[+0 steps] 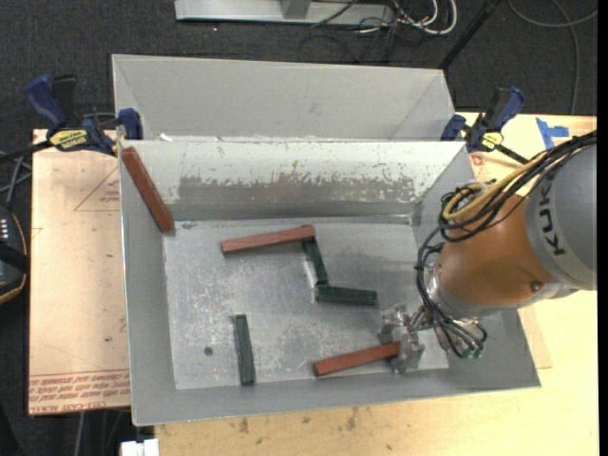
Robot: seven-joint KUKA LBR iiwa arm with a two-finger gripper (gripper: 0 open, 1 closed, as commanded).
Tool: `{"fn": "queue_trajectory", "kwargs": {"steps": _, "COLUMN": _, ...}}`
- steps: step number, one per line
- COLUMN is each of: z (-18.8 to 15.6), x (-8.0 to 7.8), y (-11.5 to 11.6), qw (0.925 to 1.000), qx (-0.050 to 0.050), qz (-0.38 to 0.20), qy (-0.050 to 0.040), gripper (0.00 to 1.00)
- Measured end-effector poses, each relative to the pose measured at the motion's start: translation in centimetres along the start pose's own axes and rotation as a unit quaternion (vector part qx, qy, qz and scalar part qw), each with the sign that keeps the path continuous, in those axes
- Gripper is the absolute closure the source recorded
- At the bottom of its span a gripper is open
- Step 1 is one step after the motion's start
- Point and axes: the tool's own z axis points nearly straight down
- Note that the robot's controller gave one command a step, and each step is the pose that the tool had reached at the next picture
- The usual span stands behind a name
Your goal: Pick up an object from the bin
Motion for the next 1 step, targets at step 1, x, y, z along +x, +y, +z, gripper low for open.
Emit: {"fn": "queue_trajectory", "kwargs": {"steps": 1, "z": -5.2, "x": -1.16, "y": 0.4, "qw": 0.9999, "qx": 0.0, "qz": 0.011, "qy": 0.0022, "gripper": 1.0}}
